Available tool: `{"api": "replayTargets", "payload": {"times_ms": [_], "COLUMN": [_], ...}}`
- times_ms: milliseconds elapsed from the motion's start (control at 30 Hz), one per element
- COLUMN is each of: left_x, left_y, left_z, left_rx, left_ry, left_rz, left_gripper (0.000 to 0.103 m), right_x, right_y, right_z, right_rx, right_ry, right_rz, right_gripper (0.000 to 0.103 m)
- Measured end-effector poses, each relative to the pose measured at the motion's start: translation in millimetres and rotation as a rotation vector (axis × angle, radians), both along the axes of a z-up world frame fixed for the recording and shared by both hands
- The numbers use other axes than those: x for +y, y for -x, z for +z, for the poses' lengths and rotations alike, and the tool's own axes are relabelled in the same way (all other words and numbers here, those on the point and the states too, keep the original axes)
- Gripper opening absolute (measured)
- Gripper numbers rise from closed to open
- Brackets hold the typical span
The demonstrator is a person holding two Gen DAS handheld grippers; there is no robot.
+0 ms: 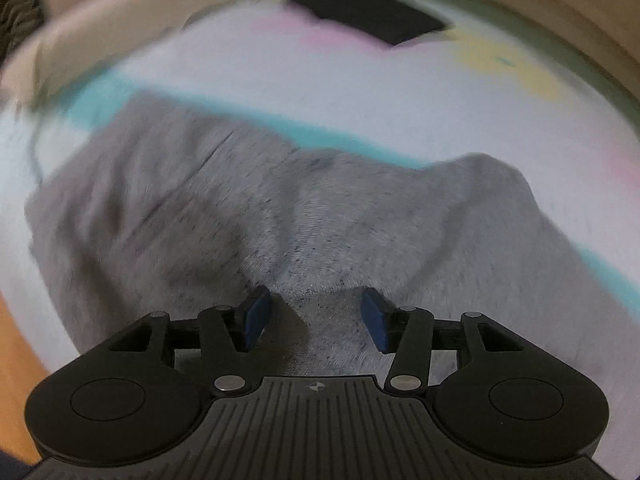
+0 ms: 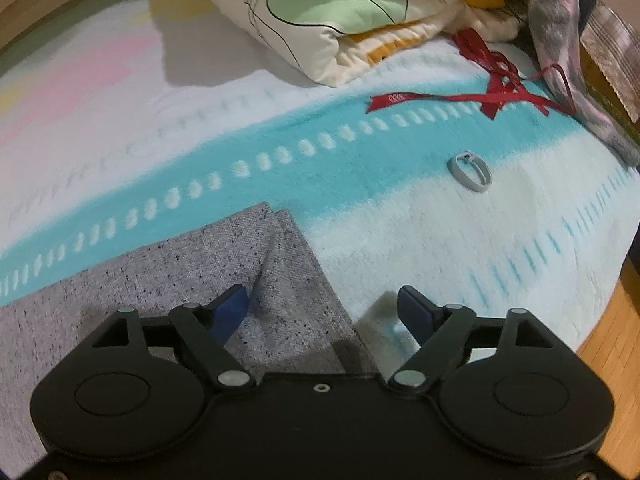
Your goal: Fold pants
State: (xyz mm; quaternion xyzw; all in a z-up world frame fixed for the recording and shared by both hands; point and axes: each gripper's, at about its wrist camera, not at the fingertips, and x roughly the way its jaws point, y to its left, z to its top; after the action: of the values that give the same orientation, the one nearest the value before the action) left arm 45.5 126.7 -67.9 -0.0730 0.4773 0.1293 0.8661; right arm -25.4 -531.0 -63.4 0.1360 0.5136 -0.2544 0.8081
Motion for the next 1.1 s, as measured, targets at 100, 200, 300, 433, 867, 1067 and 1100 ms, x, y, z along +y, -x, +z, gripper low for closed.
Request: {"api": "replayTargets", "payload": {"times_ms": [100,200,300,433,867,1067,1100], "left_x": [-20.7,-40.0,-74.2,-124.7,-212.9,-205.9,-206.8], "left_y": [0.0,-1.2,-3.3,3.7,22.6,18.5,15.3], "left_z": [6.7,18.1,25.8,25.5,-8.0,-6.4,-6.6], "left_rx": [-0.018,-0.08,-0.125,-0.133,-0.022,-0.019,-0.013], "left_ry": [-0.087,-0.056,-0.034,-0.004,0.028,0.056,0.068], "left_rz": [-0.036,-0.087,-0.199,-0.374,-0.756,-0.754,-0.747], "left_gripper": [0.049,0.049,0.049,0.049,0.05,0.05,0.049], "right_x": [-4.3,-8.9,-15.4,-30.6,-39.6,-29.0,-28.8], "right_y": [0.2,4.3,14.2,30.1,55.6,48.2,48.9], "right_z": [1.7,7.4,14.5,14.8,31.2,18.9,19.2], "right_rx": [-0.003,-0.039,-0.097,-0.131,-0.19,-0.086,-0.086], "right_ry": [-0.034,-0.093,-0.165,-0.293,-0.408,-0.338,-0.325], "right_rz": [-0.009,-0.003,0.006,-0.018,-0.047,0.013,0.012], "right_gripper": [0.084,0.085,0.097,0.099,0.056,0.063,0.07]}}
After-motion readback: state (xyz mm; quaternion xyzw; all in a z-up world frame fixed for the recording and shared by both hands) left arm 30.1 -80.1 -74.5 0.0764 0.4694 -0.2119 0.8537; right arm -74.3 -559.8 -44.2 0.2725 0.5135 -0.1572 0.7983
